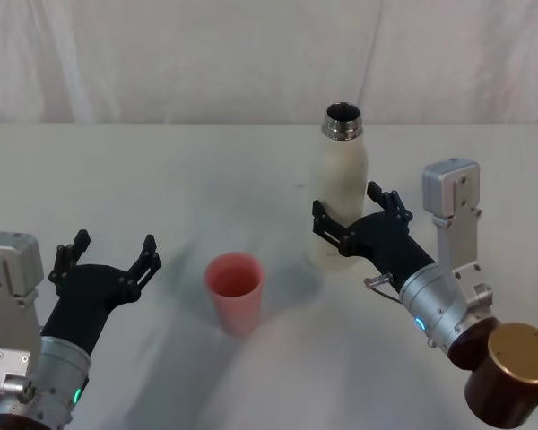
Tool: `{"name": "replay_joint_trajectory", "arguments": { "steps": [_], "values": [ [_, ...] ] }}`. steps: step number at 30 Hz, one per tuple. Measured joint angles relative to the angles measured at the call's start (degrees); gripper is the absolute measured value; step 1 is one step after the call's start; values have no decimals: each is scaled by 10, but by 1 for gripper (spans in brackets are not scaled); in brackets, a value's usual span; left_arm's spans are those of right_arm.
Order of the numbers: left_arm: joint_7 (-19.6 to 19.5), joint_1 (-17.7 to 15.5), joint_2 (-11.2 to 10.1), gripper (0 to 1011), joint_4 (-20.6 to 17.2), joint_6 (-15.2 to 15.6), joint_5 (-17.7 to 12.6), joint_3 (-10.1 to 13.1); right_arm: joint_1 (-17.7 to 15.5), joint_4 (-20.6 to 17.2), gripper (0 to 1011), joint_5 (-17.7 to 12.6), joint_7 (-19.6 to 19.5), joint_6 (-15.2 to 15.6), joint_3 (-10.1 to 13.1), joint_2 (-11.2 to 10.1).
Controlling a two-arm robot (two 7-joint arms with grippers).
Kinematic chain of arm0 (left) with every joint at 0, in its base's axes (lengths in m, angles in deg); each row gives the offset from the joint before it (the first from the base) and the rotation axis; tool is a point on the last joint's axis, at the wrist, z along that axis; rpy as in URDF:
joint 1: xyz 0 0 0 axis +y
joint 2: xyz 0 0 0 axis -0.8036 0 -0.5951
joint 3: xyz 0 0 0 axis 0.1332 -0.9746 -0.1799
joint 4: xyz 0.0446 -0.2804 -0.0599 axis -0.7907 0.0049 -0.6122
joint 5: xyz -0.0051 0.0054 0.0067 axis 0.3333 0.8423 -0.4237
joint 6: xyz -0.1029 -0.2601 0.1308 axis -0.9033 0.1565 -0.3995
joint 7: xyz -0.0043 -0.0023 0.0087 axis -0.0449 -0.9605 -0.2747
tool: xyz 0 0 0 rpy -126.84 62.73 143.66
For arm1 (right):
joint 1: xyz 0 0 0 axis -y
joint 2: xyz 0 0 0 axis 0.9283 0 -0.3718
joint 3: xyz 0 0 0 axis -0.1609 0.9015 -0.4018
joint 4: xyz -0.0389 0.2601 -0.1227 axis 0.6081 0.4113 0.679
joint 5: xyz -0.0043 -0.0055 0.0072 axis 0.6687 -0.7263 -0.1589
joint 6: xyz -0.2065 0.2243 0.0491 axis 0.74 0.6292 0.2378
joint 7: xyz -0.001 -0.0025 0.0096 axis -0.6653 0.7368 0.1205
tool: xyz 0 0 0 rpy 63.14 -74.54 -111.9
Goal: Grasp the thermos with one hand and pour water into the cup lid.
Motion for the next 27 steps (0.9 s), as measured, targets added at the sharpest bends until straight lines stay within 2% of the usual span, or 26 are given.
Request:
{"name": "replay_joint_trajectory", "arguments": {
  "steps": [27],
  "values": [
    [0,0,0,1001,0,0,0,0,-58,-56,1001,9,-11,-11,14,-19]
  ]
}}
